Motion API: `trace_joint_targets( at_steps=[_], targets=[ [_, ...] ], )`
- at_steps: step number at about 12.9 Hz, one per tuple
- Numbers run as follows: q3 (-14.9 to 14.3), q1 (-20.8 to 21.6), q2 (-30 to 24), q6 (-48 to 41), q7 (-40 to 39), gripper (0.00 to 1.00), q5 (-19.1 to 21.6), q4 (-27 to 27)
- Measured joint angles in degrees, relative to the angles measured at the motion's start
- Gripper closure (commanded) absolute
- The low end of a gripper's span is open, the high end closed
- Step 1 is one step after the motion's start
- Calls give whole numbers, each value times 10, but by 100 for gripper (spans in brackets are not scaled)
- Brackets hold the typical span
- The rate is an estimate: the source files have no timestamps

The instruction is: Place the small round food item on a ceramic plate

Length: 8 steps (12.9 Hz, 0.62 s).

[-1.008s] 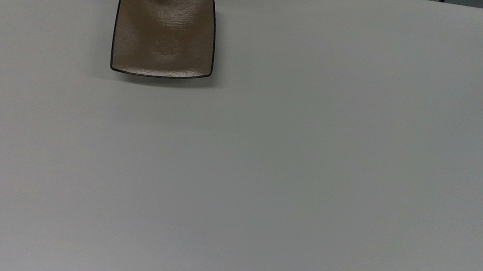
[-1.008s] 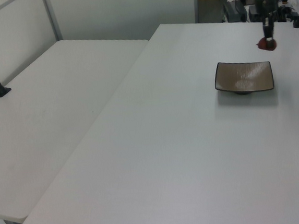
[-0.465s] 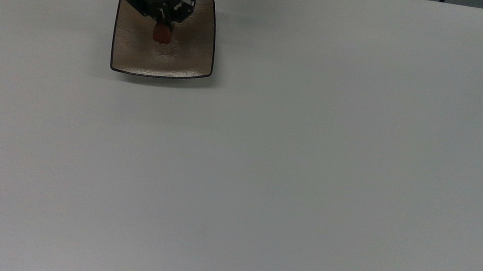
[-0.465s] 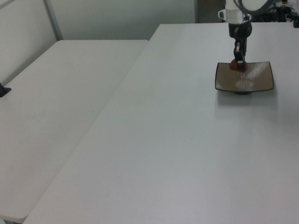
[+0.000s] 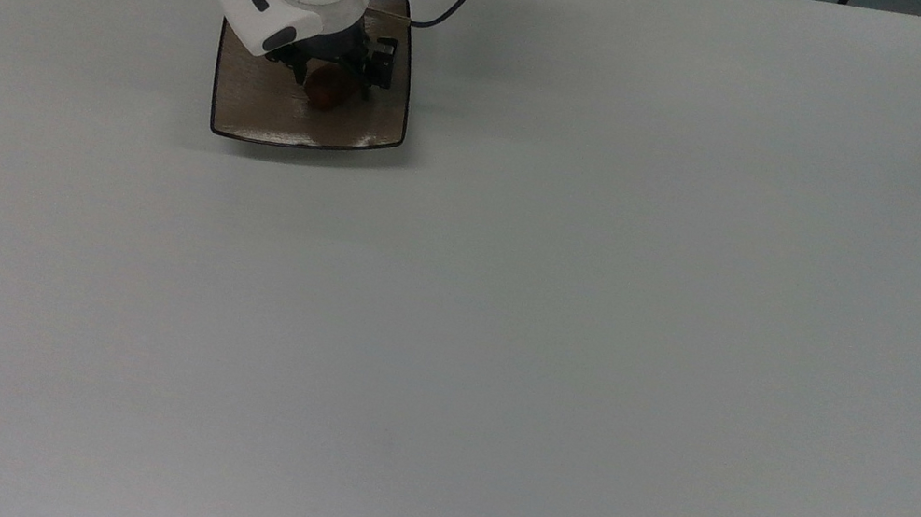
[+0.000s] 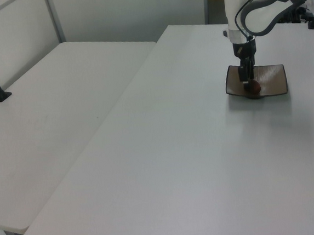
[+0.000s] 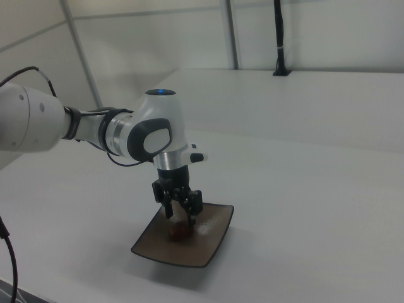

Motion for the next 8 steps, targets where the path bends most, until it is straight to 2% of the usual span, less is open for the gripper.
trace_joint_targets(
  at_steps=[5,8],
  targets=[
    [14,-13,0,4,33,0,0,54],
    [38,-28,-14,4,64,0,0,97]
  ],
)
